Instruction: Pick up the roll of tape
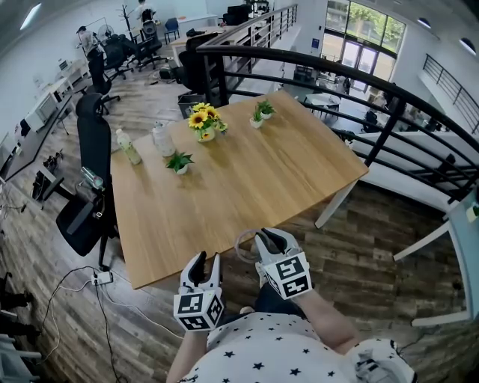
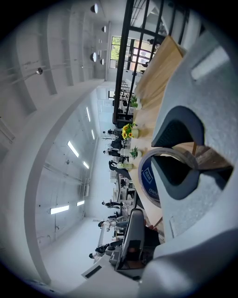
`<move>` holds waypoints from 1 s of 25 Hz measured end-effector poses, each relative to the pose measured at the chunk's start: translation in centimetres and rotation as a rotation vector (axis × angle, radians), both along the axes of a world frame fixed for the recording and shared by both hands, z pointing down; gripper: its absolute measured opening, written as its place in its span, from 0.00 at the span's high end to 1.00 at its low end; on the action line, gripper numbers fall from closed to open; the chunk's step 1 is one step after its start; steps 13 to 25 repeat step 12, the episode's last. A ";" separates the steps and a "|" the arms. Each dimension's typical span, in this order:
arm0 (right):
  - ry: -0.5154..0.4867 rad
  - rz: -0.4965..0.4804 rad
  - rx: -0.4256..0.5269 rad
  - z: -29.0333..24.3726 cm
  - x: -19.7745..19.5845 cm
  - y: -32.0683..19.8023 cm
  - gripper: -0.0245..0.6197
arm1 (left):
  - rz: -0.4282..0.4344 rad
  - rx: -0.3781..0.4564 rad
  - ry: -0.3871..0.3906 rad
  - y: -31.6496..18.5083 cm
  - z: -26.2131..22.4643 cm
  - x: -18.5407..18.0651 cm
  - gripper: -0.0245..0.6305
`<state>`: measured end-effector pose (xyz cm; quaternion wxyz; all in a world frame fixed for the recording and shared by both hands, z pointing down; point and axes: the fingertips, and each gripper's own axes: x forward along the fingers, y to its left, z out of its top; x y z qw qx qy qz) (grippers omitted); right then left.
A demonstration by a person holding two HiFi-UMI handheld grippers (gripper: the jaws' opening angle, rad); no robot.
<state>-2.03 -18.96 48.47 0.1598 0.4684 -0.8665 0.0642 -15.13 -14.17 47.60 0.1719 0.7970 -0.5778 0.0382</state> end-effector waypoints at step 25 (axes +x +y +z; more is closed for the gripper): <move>-0.003 -0.006 0.004 0.1 0.1 -0.7 0.86 | 0.005 -0.008 -0.006 -0.5 0.4 0.2 0.76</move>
